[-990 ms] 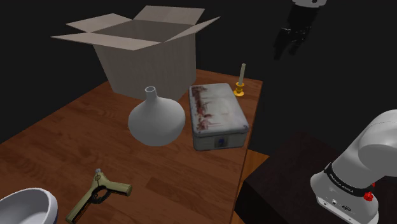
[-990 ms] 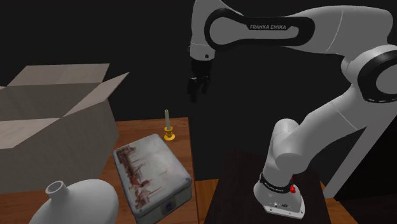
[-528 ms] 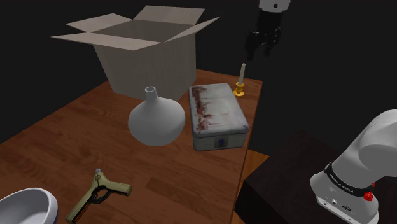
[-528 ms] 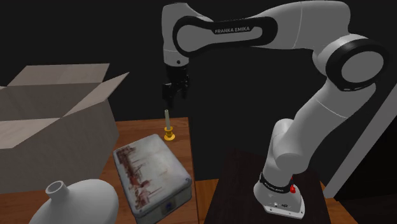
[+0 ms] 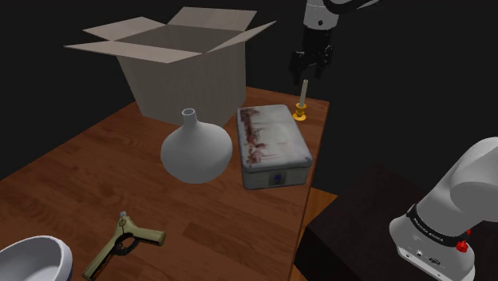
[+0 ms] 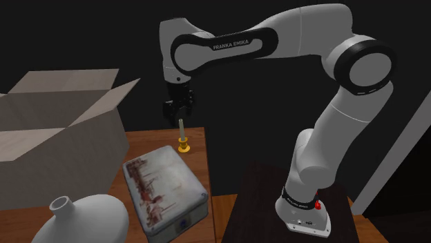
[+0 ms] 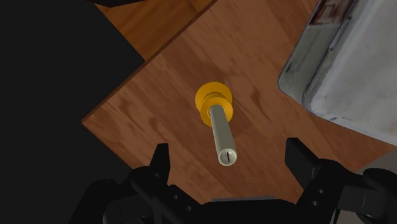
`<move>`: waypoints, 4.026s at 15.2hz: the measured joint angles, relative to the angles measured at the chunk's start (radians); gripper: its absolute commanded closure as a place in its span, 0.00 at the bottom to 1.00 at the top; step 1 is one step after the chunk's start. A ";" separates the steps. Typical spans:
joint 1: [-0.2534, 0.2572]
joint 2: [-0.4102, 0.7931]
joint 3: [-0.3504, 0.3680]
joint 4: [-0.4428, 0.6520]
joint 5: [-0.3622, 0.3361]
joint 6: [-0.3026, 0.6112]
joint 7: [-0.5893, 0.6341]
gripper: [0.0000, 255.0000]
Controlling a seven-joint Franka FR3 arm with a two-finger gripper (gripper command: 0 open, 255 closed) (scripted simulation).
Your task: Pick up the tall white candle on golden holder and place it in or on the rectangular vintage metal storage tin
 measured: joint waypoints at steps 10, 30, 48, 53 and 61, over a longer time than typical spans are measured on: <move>0.000 0.004 0.001 -0.044 0.000 0.048 0.001 1.00; -0.001 0.012 -0.001 0.085 -0.002 -0.073 0.000 1.00; -0.002 0.074 0.001 0.397 -0.008 -0.322 0.005 1.00; -0.003 0.110 0.002 0.505 -0.012 -0.395 0.007 1.00; 0.072 0.130 0.104 0.605 -0.009 -0.475 0.183 1.00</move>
